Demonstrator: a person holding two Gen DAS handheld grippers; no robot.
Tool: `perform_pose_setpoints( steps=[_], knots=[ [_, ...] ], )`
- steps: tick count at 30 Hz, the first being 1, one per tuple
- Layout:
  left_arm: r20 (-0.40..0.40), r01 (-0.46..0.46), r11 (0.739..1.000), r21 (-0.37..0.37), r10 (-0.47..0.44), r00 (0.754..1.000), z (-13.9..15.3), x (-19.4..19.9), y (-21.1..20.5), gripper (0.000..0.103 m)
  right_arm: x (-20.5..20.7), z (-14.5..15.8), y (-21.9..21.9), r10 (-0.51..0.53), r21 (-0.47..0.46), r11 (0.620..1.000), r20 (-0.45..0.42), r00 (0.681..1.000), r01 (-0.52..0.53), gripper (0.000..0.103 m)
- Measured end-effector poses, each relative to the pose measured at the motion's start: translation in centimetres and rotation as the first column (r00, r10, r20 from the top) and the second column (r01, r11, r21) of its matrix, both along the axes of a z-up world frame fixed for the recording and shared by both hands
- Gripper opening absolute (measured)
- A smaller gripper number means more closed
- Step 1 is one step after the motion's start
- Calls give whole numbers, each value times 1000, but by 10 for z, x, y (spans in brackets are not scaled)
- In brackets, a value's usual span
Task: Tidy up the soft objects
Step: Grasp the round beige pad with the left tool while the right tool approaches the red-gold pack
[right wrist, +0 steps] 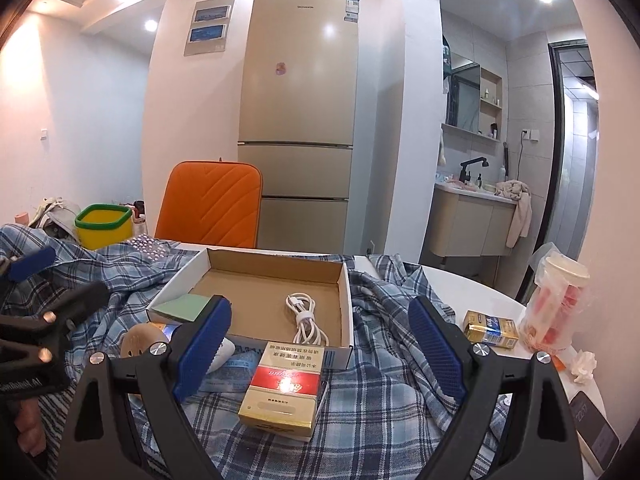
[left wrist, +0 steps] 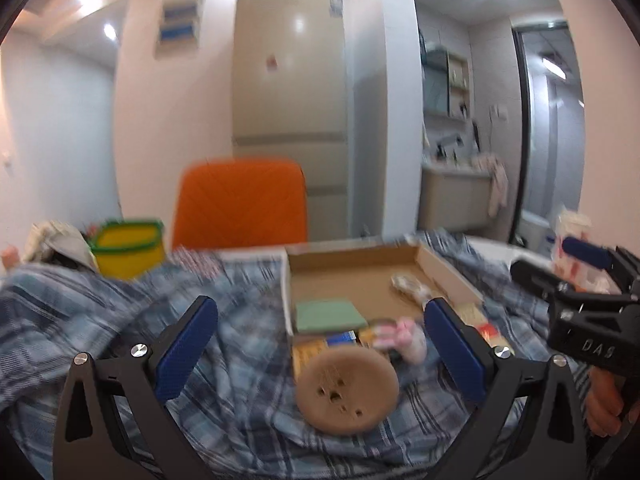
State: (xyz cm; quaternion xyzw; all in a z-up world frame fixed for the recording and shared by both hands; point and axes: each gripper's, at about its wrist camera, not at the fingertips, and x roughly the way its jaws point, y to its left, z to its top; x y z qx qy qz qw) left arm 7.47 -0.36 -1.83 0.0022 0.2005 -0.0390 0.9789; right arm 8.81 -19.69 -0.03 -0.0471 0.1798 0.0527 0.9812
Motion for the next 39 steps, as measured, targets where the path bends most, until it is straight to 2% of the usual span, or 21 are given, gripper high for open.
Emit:
perform_pose_setpoints(
  steps=[4,10,14,20,22,24,31,35,39],
  knots=[
    [-152,15,1000,-22,-18,988,-13,21,1,103,5,-2,-5,-18,12,1000,-23,1000,18,92],
    [-304,22,1000,-5,-23,952,-33,43,-3,103,12,-5,-6,-27,7,1000,-62,998,27,92],
    [-370,38,999,9,-32,928,-44,51,-8,103,15,-7,-7,-28,6,1000,-81,996,29,92],
    [-496,68,998,-17,-68,866,-62,68,-10,102,20,-10,-10,-27,23,999,-117,993,30,92],
    [-507,68,997,-30,-74,859,-64,68,-10,102,22,-11,-11,-24,26,999,-131,991,27,92],
    [-516,79,997,-12,-73,853,-66,67,-14,102,27,-14,-12,-15,40,999,-163,986,22,92],
    [-522,91,996,-3,-79,849,-67,68,-15,88,40,-25,-22,-5,98,995,-261,965,32,92],
    [-496,100,995,18,-78,865,-64,64,-18,82,41,-26,-21,2,99,995,-274,962,27,92],
    [-432,98,995,25,-78,899,-55,55,-16,81,44,-28,-16,11,81,997,-286,958,12,92]
  ],
)
